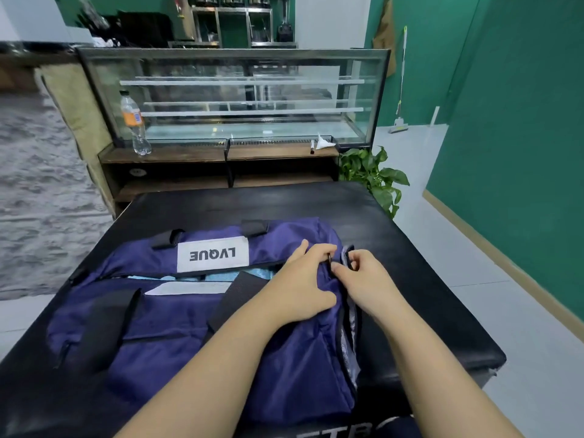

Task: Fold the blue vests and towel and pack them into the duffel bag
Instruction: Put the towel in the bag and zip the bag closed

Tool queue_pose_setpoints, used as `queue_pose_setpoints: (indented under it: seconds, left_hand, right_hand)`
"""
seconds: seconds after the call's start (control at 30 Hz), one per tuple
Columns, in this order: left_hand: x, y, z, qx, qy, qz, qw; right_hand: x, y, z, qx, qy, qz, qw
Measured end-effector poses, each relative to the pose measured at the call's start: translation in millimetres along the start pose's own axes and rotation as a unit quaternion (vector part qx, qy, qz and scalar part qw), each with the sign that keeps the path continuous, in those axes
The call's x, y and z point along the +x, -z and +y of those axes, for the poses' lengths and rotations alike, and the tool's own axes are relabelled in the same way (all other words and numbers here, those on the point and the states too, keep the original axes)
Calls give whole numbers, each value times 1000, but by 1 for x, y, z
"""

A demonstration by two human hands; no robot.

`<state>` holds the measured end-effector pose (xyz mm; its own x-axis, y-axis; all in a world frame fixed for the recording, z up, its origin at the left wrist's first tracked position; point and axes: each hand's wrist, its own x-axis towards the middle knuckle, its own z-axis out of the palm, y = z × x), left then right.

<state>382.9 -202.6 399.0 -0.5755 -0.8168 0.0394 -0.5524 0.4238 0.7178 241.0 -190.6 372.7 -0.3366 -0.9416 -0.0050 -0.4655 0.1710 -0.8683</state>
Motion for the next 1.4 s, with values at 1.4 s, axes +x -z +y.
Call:
queue_pose_setpoints:
  seconds: [1.4]
  left_hand:
    - [-132, 167, -250, -56, 279, 292, 913]
  right_hand:
    - [-43, -234, -171, -222, 271, -263, 899]
